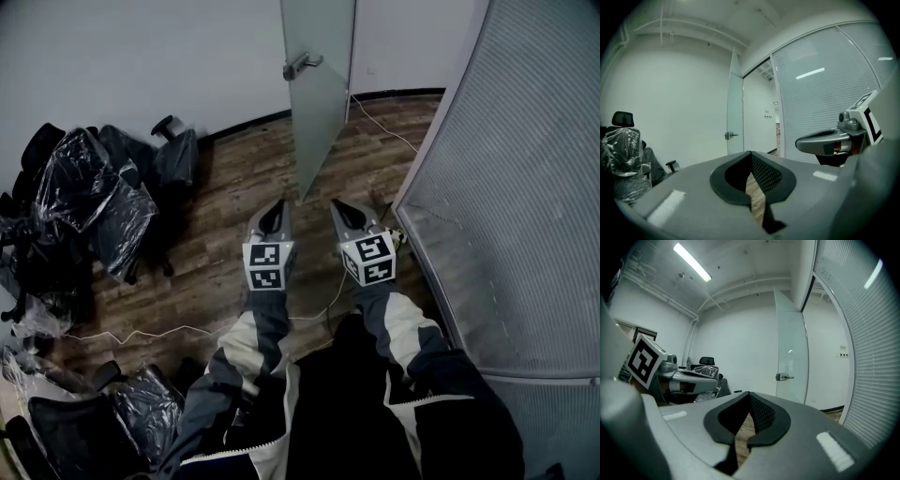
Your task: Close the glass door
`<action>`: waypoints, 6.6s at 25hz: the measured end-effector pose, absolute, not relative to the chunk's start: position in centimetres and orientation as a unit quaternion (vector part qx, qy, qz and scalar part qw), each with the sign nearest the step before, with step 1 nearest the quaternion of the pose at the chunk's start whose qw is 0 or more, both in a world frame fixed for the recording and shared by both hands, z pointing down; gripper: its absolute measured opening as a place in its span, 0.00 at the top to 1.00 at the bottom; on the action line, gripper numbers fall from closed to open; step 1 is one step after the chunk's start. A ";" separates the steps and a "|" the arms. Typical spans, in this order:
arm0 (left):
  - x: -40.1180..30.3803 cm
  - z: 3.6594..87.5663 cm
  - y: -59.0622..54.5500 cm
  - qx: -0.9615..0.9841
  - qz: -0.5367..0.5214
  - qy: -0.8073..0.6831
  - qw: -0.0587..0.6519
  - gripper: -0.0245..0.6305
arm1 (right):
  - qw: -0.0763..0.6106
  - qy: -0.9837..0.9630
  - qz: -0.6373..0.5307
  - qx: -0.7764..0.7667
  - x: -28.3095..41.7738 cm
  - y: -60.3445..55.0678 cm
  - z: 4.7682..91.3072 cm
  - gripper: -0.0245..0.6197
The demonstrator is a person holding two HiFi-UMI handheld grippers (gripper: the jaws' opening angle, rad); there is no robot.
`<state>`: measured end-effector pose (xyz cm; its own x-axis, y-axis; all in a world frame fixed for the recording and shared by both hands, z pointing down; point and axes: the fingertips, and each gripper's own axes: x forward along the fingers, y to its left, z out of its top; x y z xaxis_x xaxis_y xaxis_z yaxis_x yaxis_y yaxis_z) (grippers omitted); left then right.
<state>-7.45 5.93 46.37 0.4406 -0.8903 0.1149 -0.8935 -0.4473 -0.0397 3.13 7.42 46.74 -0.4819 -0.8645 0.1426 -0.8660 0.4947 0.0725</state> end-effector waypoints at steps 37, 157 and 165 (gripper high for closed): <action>-9.6 48.0 -39.3 0.861 0.080 -0.502 0.029 0.96 | 0.093 -0.852 0.015 0.515 1.7 -38.2 48.1 0.95; 30.0 39.6 -42.5 0.985 0.020 -0.173 -0.008 0.96 | 0.049 -0.574 -0.024 0.817 40.7 -35.2 37.6 0.95; 21.8 42.1 -44.4 0.973 0.035 -0.228 0.006 0.96 | 0.041 -0.611 0.026 0.790 30.5 -37.4 42.6 0.96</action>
